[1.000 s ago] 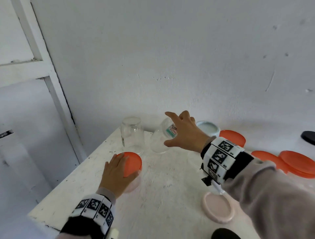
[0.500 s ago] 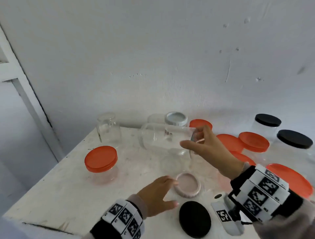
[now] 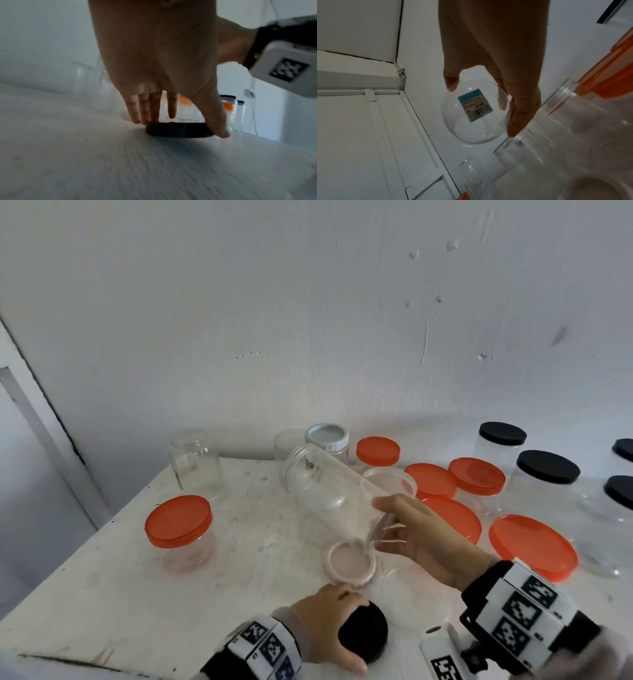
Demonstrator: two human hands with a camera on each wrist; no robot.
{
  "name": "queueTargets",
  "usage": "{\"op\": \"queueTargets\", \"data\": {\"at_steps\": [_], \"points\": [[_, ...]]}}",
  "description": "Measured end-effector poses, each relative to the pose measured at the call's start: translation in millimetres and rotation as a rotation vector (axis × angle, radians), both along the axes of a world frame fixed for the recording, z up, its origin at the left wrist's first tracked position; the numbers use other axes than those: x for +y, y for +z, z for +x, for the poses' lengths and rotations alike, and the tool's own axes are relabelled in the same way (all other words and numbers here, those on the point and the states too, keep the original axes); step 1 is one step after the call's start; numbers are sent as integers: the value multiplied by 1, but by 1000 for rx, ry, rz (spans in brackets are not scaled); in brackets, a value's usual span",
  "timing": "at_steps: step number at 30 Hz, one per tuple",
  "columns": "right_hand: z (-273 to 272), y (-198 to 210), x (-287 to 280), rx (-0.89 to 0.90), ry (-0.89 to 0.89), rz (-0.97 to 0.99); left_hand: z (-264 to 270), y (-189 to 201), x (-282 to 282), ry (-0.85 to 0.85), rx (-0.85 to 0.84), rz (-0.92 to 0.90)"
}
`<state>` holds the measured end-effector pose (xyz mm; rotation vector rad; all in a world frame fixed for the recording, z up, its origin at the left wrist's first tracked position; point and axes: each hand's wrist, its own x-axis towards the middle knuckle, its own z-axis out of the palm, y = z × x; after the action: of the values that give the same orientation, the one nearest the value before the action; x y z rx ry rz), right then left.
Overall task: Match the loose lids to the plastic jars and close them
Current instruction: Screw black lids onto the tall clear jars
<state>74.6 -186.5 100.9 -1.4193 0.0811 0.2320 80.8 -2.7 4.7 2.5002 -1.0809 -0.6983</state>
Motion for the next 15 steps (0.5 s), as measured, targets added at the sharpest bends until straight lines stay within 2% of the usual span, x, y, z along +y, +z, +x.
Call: {"op": "queueTargets", "data": {"at_steps": [5, 8, 11, 15], "points": [[4, -9, 12, 71, 37, 121, 16, 21, 48, 290, 48, -218], [10, -12, 23, 100, 74, 153, 26, 25, 91, 493, 23, -286], [13, -14, 38, 125, 190, 108, 33, 37, 125, 663, 30, -422], [19, -21, 63, 143, 329, -80, 42, 56, 152, 843, -8, -594]]}}
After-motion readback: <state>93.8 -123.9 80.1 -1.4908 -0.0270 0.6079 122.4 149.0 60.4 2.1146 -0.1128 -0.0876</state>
